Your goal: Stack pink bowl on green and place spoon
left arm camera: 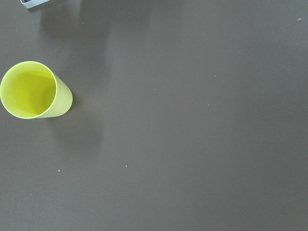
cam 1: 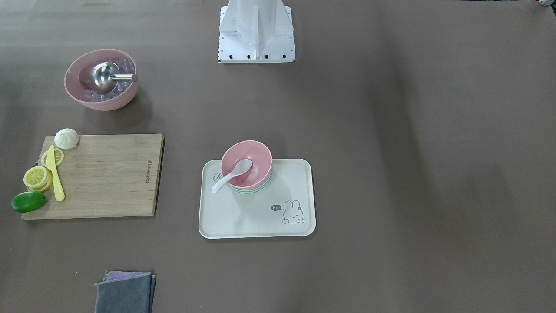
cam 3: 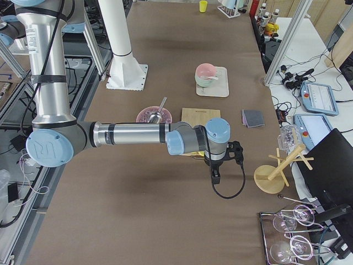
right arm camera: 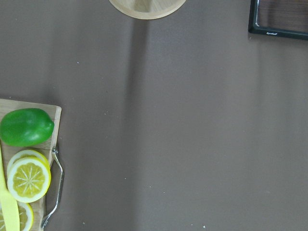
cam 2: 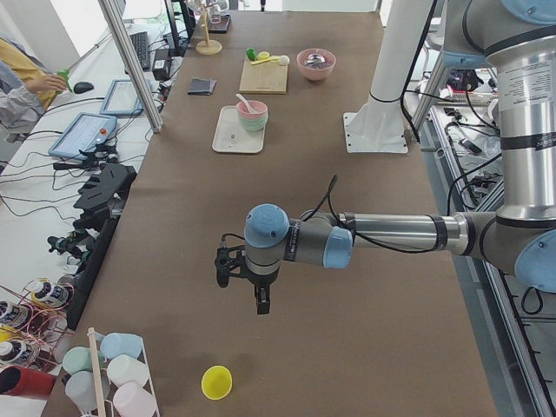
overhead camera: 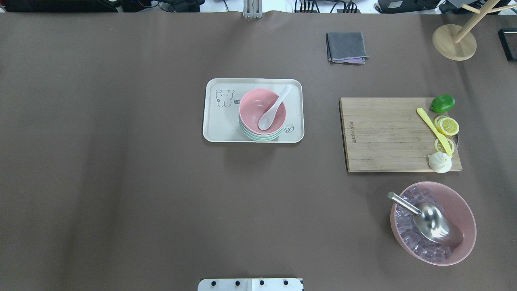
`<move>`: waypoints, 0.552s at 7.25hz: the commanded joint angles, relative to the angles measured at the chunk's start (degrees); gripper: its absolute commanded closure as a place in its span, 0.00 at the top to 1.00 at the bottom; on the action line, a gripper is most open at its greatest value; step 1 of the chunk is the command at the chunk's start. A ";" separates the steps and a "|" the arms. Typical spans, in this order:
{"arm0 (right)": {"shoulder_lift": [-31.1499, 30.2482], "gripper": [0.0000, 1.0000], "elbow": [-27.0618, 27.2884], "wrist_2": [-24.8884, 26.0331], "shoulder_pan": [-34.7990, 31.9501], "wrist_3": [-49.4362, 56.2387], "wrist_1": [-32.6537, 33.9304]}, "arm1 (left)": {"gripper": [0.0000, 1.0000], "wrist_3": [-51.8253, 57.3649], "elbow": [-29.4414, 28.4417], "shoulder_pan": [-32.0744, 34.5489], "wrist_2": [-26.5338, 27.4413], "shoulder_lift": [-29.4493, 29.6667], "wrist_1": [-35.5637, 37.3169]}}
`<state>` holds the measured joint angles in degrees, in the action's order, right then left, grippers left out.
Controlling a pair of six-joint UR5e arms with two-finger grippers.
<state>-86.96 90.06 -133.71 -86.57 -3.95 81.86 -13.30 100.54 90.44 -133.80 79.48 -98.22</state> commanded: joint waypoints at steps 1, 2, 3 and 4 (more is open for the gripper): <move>-0.31 1.00 0.12 -0.94 0.00 -0.71 -0.21 | 0.98 0.21 0.00 0.00 -0.32 -0.11 0.05; -0.49 1.00 0.21 -0.94 0.09 -0.27 -0.38 | 0.98 0.21 0.00 0.00 -0.24 -0.11 -0.04; -0.66 1.00 0.21 -0.94 0.00 -0.09 -0.38 | 0.98 0.30 0.09 0.00 0.02 -0.11 -0.13; -0.67 1.00 0.29 -0.94 0.00 -0.09 -0.38 | 0.98 0.21 0.18 0.00 0.03 -0.03 -0.13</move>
